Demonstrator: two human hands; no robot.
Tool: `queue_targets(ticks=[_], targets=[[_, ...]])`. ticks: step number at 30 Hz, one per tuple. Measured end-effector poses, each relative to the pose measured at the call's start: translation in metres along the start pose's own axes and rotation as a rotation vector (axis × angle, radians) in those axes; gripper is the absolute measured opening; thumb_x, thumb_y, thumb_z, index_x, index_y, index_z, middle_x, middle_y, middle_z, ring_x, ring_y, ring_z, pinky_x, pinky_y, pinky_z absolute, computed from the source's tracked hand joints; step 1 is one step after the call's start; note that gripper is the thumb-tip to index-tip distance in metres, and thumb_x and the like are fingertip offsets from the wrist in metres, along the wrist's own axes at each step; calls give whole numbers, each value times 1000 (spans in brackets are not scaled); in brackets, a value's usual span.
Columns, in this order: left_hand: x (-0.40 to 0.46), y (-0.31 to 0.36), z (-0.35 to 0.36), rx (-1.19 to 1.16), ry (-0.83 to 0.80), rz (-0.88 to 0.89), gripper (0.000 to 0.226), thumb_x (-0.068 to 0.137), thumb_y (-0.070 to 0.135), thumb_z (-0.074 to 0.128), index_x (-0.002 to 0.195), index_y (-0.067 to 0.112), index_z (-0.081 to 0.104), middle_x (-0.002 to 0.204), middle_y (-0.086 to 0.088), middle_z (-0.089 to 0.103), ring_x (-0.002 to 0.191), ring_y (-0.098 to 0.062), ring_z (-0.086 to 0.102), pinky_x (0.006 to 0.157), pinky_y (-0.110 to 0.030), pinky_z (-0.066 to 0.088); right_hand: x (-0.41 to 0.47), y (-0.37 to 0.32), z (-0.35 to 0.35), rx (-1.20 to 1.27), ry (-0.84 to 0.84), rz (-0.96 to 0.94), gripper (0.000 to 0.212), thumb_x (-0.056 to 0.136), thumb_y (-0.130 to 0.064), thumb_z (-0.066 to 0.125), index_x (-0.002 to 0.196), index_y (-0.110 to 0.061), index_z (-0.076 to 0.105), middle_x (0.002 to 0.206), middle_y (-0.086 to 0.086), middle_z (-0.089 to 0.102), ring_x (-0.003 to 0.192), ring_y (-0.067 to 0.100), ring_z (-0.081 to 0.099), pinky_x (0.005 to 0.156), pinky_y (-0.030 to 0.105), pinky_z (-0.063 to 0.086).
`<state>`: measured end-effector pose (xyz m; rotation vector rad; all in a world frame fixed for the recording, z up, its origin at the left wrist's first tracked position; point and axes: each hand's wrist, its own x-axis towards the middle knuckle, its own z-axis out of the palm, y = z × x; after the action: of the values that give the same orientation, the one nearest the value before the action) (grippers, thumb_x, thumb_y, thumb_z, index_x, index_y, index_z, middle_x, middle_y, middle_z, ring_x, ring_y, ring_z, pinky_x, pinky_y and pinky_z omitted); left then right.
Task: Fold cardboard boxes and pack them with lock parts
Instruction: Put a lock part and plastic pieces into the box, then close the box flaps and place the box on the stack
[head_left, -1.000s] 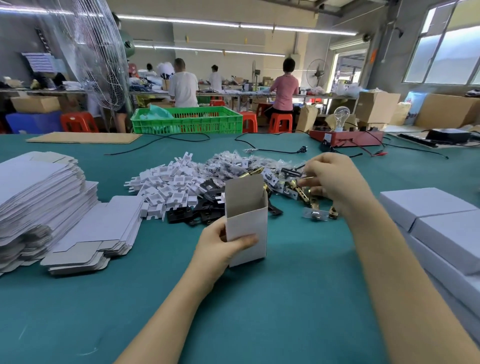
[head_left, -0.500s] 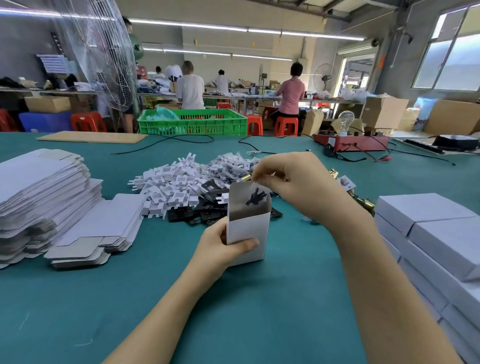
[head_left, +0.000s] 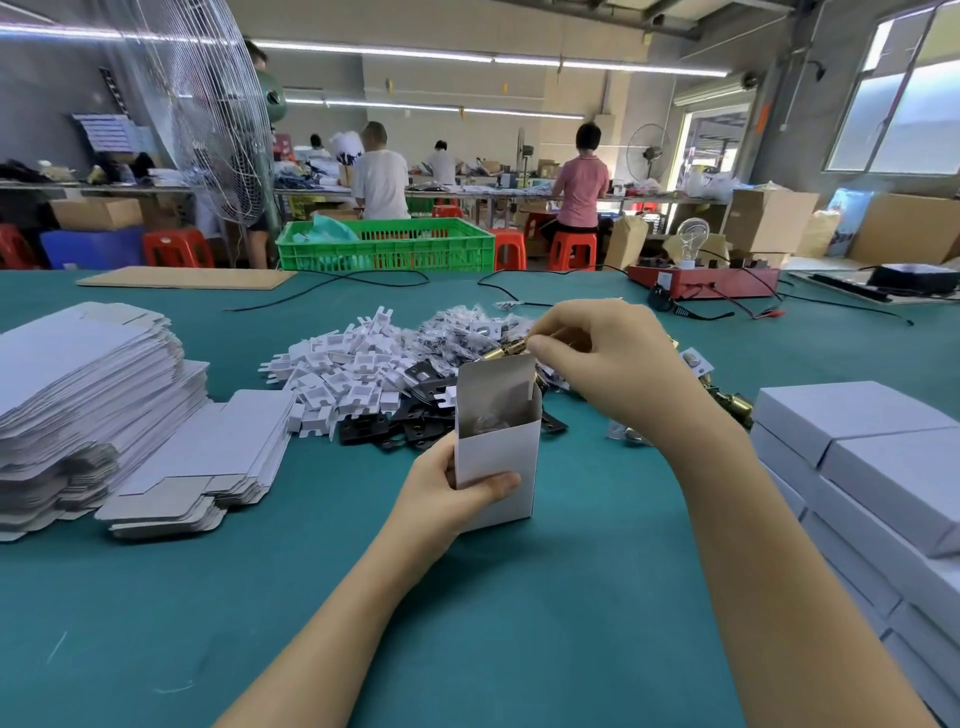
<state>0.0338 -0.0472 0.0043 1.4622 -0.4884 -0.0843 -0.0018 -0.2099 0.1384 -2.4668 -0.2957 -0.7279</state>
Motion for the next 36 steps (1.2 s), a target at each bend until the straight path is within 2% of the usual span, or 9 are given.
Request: queue_targets(ticks=[3, 7, 13, 15, 17, 22, 28, 34, 36], targets=[[0, 3, 1, -29, -11, -20, 33, 76, 38, 70, 107, 26, 67, 101, 7, 75, 92, -6, 68, 75, -16, 52, -4, 9, 13, 148, 51, 156, 21, 95, -33, 55, 88, -19, 69, 79, -6, 68, 75, 7, 61, 69, 22, 45], [-3, 8, 3, 74, -2, 51, 51, 84, 64, 38, 103, 23, 61, 96, 8, 62, 87, -2, 54, 81, -19, 45, -20, 21, 47, 636, 4, 530, 43, 100, -50, 34, 96, -19, 64, 90, 1, 71, 91, 21, 67, 82, 36, 51], [-7, 9, 11, 24, -40, 2, 86, 60, 99, 29, 111, 35, 56, 119, 11, 55, 104, 1, 52, 94, -14, 42, -56, 25, 91, 857, -114, 715, 51, 96, -63, 24, 100, -33, 66, 111, -7, 68, 104, 12, 63, 96, 33, 48], [-8, 9, 12, -127, -122, -88, 89, 62, 95, 32, 119, 37, 67, 126, 7, 66, 116, -11, 62, 98, -29, 51, -60, 21, 94, 851, -78, 733, 47, 92, -70, 23, 102, -42, 59, 104, -20, 62, 98, -2, 57, 86, 22, 45], [-9, 12, 16, -196, -152, -139, 79, 62, 94, 35, 112, 44, 70, 119, 4, 71, 113, -14, 66, 87, -28, 56, -64, 20, 95, 881, -64, 757, 51, 88, -75, 23, 98, -42, 62, 97, -24, 62, 91, -8, 56, 73, 16, 43], [-5, 18, 24, -335, -115, -238, 63, 74, 77, 52, 112, 31, 73, 118, -5, 72, 102, -18, 70, 76, -31, 58, -73, 31, 98, 1046, 18, 712, 58, 83, -78, 35, 110, -40, 69, 110, -8, 72, 107, 12, 65, 101, 41, 47], [-6, 23, 29, -342, -33, -219, 28, 93, 42, 47, 101, 34, 73, 102, -5, 75, 81, -17, 71, 66, -33, 57, -69, 33, 101, 1163, 5, 635, 62, 75, -78, 42, 111, -36, 70, 109, -1, 72, 103, 22, 68, 96, 50, 51], [-8, 25, 34, -366, 47, -130, 30, 99, 34, 41, 113, 43, 65, 108, 1, 74, 86, -13, 72, 66, -32, 57, -67, 37, 100, 1239, -14, 596, 49, 78, -66, 53, 109, -33, 71, 108, 2, 73, 99, 23, 70, 89, 46, 55], [-8, 26, 34, -399, 37, -126, 34, 99, 29, 39, 104, 43, 70, 105, 1, 75, 82, -12, 72, 63, -30, 57, -66, 36, 97, 1246, -4, 585, 40, 78, -56, 55, 106, -31, 72, 105, 3, 74, 96, 25, 70, 84, 46, 55]])
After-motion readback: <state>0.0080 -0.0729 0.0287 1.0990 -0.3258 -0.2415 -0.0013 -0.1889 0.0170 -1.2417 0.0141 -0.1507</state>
